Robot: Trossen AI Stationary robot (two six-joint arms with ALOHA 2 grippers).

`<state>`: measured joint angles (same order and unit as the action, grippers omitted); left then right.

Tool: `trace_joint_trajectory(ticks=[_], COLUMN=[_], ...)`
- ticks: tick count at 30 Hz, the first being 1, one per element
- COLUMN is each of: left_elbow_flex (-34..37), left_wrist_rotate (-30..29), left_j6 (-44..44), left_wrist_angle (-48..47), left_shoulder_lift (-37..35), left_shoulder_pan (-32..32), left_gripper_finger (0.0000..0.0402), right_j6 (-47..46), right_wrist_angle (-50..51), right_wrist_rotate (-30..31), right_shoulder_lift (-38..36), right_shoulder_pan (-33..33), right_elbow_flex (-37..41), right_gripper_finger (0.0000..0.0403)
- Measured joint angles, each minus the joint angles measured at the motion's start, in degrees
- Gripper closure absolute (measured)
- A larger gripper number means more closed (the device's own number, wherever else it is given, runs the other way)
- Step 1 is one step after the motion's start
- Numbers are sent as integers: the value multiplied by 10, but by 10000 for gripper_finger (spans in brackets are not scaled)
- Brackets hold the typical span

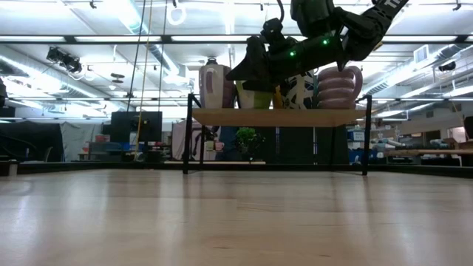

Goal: Place coffee mugs
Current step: Put the green mug on the shelf

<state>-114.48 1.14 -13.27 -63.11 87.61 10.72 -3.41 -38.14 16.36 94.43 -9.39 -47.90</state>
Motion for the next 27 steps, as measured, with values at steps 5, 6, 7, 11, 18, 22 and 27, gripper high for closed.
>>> trace_joint_trajectory(ticks=[5,6,7,11,18,22,27], left_elbow_flex=[0,-1,0,0,0,0,0], left_wrist_rotate=[-23,-24,-24,-22,-13,-13,-13], left_j6=[-8,-8,-9,-11,-13,-15,-15], left_wrist_angle=[-3,-3,-8,-14,-11,-11,-9], left_shoulder_lift=[-11,-16,-20,-33,-35,-35,-35], left_shoulder_pan=[6,8,11,22,36,36,36], left_gripper_finger=[260,260,260,260,260,260,260], right_j6=[-14,-15,-15,-15,-15,-15,-15], right_wrist_angle=[2,4,5,5,4,1,1], right_wrist_rotate=[-1,-2,-4,-8,-12,-12,-14], right_shoulder_lift=[0,0,0,0,0,0,0], right_shoulder_pan=[0,0,0,-1,-9,-12,-12], right_elbow_flex=[0,0,0,0,0,0,0], right_gripper_finger=[86,86,86,86,86,86,86])
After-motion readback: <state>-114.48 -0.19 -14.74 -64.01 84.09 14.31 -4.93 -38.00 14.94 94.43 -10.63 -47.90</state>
